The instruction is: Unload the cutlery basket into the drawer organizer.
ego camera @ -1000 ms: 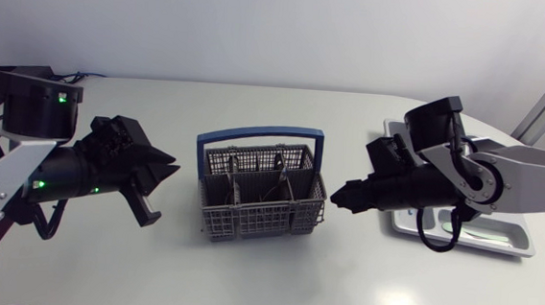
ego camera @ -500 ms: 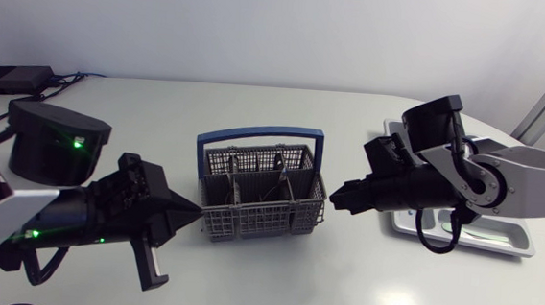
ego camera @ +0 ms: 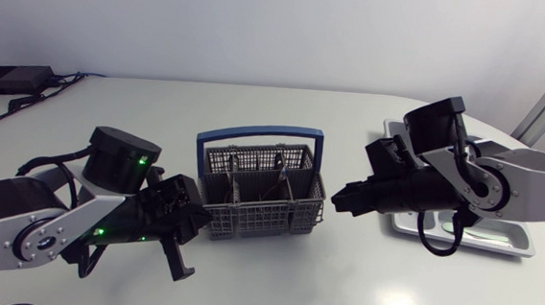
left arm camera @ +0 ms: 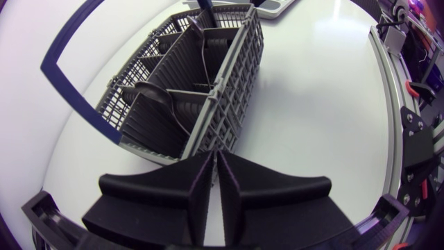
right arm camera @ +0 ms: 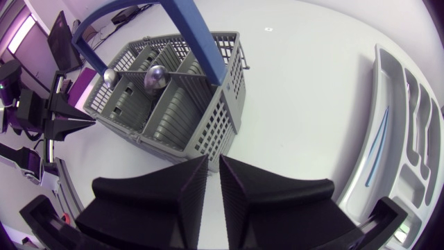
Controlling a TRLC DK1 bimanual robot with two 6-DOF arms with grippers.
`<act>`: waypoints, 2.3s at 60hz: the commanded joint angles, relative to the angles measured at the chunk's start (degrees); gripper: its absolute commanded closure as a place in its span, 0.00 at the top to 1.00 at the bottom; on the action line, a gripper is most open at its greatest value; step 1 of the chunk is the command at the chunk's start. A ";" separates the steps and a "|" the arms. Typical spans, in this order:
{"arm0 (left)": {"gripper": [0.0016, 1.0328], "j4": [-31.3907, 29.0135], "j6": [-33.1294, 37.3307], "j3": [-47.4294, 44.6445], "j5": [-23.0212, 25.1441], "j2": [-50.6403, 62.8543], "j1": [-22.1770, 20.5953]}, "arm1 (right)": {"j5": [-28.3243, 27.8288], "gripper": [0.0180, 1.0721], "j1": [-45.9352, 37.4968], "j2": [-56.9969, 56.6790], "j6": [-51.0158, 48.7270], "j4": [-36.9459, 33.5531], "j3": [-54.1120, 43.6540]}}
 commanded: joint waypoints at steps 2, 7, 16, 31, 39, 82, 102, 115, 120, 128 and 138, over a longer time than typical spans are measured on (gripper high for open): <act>0.10 1.73 -0.11 -0.47 -0.79 1.64 1.73 | 0.29 0.18 0.18 -0.81 -0.18 0.00 -1.65; 0.10 2.43 0.42 0.05 -1.05 2.34 3.40 | 0.37 0.18 0.27 -0.81 -0.18 -0.09 -1.56; 0.10 2.34 0.42 1.02 -1.58 2.43 4.72 | 0.29 0.18 0.44 -0.90 -0.18 -0.09 -1.65; 0.21 -11.37 -10.30 9.72 -1.67 -4.42 0.94 | 0.37 0.19 0.44 -1.33 -0.44 0.00 -2.27; 0.21 -13.92 -17.42 14.91 -1.67 -2.93 -0.99 | 0.29 0.19 0.44 -1.42 -0.44 0.00 -2.44; 0.23 -22.44 -32.63 29.58 -3.95 15.53 1.55 | 0.55 0.20 1.06 -0.46 0.53 0.79 -2.62; 0.24 -22.09 -34.03 31.17 -8.26 18.95 0.94 | 0.73 0.20 1.41 0.25 1.05 1.05 -2.71; 0.27 -21.39 -34.91 32.05 -8.52 19.92 1.03 | 0.81 0.20 1.76 0.51 1.14 1.23 -2.88; 0.27 -21.39 -35.00 32.22 -8.52 19.92 0.94 | 0.81 0.20 1.76 0.51 1.14 1.41 -2.97; 0.29 -21.21 -35.18 32.48 -8.52 20.18 1.03 | 0.81 0.20 1.85 0.42 1.14 1.32 -2.71; 0.29 -20.51 -35.79 33.28 -8.52 21.42 1.11 | 0.81 0.20 1.94 0.42 1.14 1.32 -2.88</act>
